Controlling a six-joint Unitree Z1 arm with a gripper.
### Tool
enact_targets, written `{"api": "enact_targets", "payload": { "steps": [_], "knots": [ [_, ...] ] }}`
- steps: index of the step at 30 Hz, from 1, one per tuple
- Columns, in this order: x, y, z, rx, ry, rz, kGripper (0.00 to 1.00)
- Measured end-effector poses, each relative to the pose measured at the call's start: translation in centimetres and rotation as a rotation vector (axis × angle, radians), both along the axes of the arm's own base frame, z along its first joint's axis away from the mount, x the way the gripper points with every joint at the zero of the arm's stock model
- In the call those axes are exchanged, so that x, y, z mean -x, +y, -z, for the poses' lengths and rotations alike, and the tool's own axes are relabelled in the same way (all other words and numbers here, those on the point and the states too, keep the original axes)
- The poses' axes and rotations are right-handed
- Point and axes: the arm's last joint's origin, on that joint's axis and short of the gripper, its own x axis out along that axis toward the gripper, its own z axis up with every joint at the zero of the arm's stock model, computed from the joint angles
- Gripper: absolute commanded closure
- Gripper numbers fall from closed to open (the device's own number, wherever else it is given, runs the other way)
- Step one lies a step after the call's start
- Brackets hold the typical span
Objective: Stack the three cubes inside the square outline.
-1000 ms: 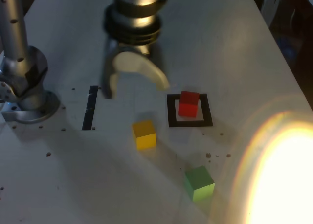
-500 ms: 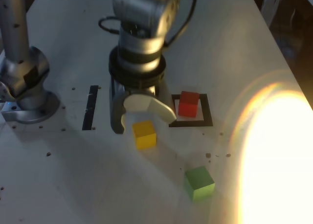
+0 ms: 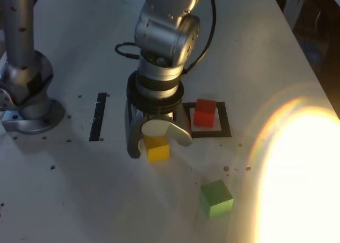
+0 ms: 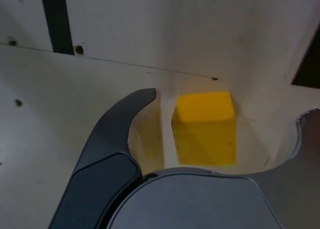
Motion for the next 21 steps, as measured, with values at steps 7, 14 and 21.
{"api": "enact_targets", "payload": {
  "steps": [7, 14, 21],
  "knots": [
    [0.0, 0.7, 0.6, 0.005, 0.014, -0.009, 0.38],
    [-0.5, 0.6, 1.0, 0.024, -0.036, -0.010, 0.60],
    [-0.8, 0.2, 1.4, 0.030, -0.050, -0.003, 0.67]
  ]
}}
